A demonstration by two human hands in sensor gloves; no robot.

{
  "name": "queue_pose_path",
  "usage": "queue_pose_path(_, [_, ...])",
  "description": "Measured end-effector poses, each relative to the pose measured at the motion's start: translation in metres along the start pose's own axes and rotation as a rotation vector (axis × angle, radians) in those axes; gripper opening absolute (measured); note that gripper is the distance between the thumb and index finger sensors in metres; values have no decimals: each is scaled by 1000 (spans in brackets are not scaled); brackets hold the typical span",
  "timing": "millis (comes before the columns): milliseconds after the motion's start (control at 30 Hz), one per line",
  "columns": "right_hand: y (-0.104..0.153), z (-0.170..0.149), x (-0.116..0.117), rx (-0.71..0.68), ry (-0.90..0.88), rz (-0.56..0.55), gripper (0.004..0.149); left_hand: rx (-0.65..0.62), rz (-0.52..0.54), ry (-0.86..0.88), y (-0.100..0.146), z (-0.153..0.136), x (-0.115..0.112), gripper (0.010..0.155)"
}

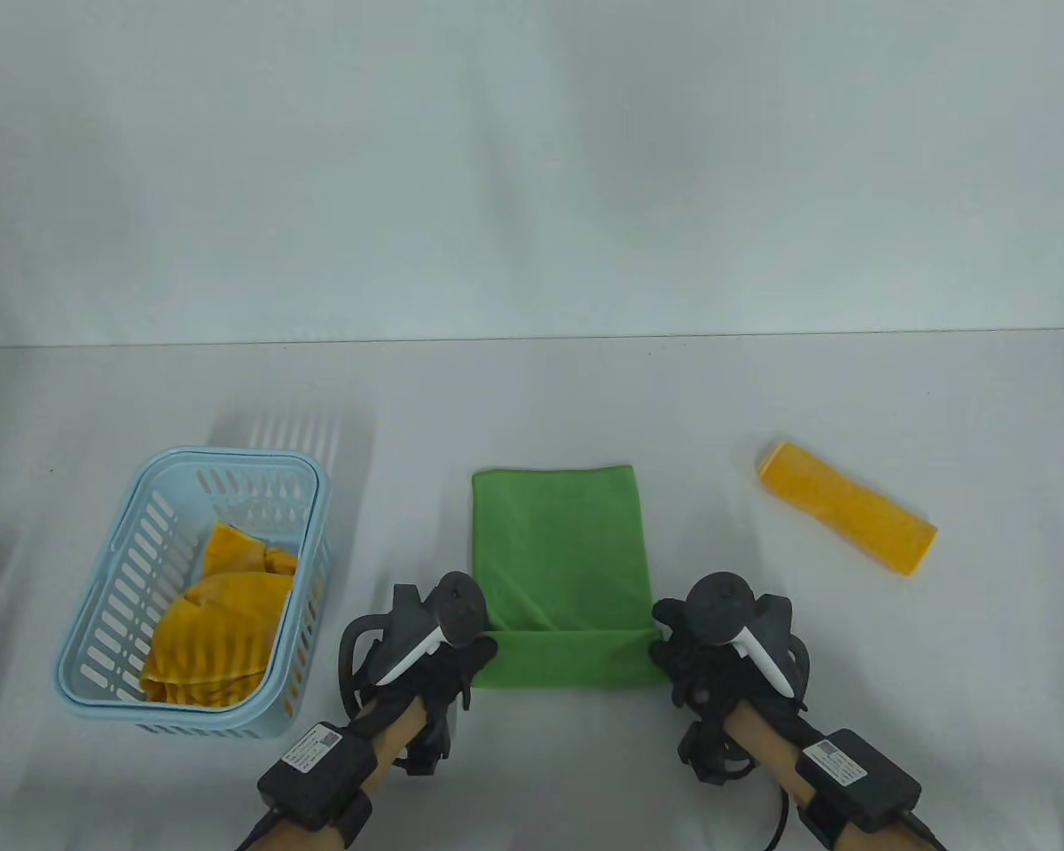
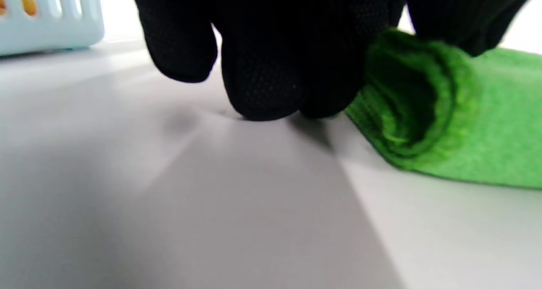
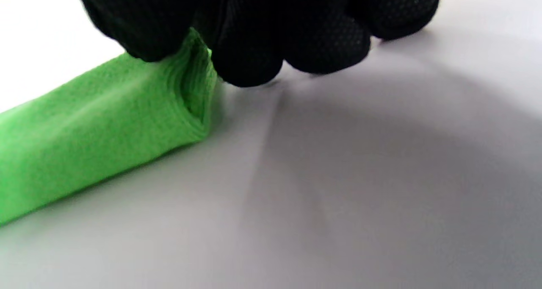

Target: Roll square towel into towel roll

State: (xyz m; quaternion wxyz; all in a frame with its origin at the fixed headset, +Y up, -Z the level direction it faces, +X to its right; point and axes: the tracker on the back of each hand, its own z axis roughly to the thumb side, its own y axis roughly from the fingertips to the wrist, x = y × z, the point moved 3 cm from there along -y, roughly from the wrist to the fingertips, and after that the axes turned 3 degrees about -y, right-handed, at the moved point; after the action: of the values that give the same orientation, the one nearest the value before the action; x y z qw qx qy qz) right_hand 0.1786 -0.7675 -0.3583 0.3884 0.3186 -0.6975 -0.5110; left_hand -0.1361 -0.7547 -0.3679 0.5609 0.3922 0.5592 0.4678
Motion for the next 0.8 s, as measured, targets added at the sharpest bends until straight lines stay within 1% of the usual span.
queue_pose_path(200, [3,-1,-13,-6,-64,-24,63,1,42,2,3,-4,8,67])
queue_pose_path(267, [7,3,-16,-30,-70,-42,63,-16,85,-18,8,0,16,70])
queue_pose_path(333, [11,9,-19,-71,-63,-54,64,-46,125,-45,14,5,23,71])
queue_pose_path(400, [19,21,-19,-145,-35,-60,65,-101,168,-79,22,17,29,72])
queue_pose_path(433, [23,27,-17,-197,-25,-44,66,-134,177,-94,25,22,30,72])
queue_pose_path(500, [29,40,-6,-305,12,42,68,-259,147,-136,31,38,26,71])
queue_pose_path(533, [31,45,1,-337,53,88,67,-316,121,-164,33,45,22,70])
queue_pose_path(567, [33,48,5,-337,108,98,65,-344,100,-209,34,51,18,69])
queue_pose_path(633, [34,53,15,-332,234,80,60,-345,98,-302,35,59,8,68])
queue_pose_path(667, [33,53,18,-325,269,75,60,-345,97,-328,34,60,5,68])
queue_pose_path(733, [31,51,23,-310,325,44,63,-332,85,-365,30,62,-2,70])
queue_pose_path(800, [28,48,27,-289,356,41,68,-317,52,-369,26,59,-9,72])
